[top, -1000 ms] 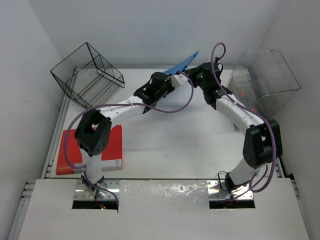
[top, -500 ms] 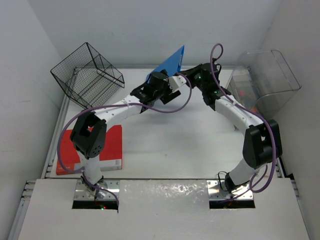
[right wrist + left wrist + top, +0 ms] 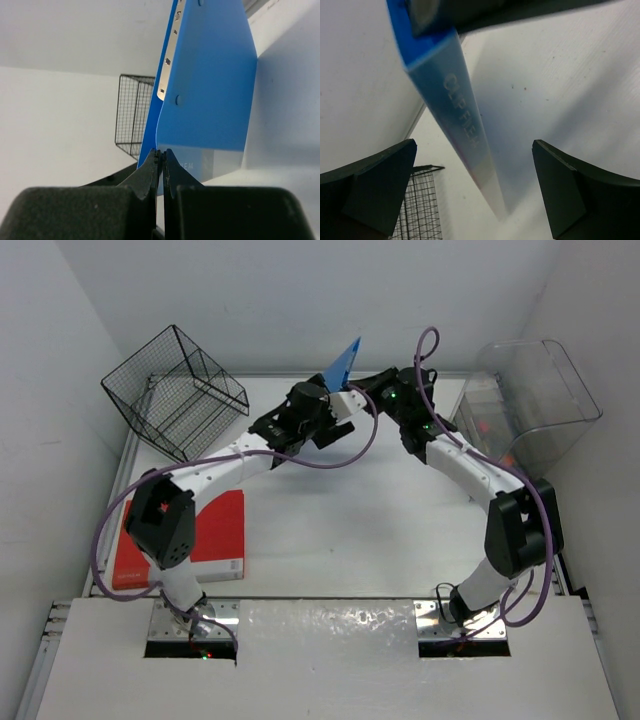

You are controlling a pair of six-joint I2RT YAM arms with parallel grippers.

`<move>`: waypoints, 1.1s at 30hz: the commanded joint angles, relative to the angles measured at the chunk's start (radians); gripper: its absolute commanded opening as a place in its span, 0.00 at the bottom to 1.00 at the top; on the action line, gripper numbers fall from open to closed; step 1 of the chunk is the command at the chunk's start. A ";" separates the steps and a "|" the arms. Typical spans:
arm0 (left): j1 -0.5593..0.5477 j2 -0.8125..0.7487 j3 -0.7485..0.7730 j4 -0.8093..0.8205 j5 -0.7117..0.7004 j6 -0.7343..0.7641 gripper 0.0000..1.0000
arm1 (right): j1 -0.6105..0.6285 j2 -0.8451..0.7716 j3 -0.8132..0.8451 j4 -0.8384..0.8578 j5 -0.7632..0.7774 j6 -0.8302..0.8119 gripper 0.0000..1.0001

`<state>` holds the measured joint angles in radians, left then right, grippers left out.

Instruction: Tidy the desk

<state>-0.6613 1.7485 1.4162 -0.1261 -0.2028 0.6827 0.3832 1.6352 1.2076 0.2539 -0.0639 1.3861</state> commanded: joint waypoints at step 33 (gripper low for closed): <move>-0.041 -0.067 -0.163 0.279 -0.244 -0.051 0.99 | 0.043 -0.041 -0.051 0.102 -0.103 0.060 0.00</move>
<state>-0.7059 1.6695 1.2572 -0.0040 -0.3431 0.6636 0.4229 1.6428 1.1439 0.2546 -0.1627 1.4193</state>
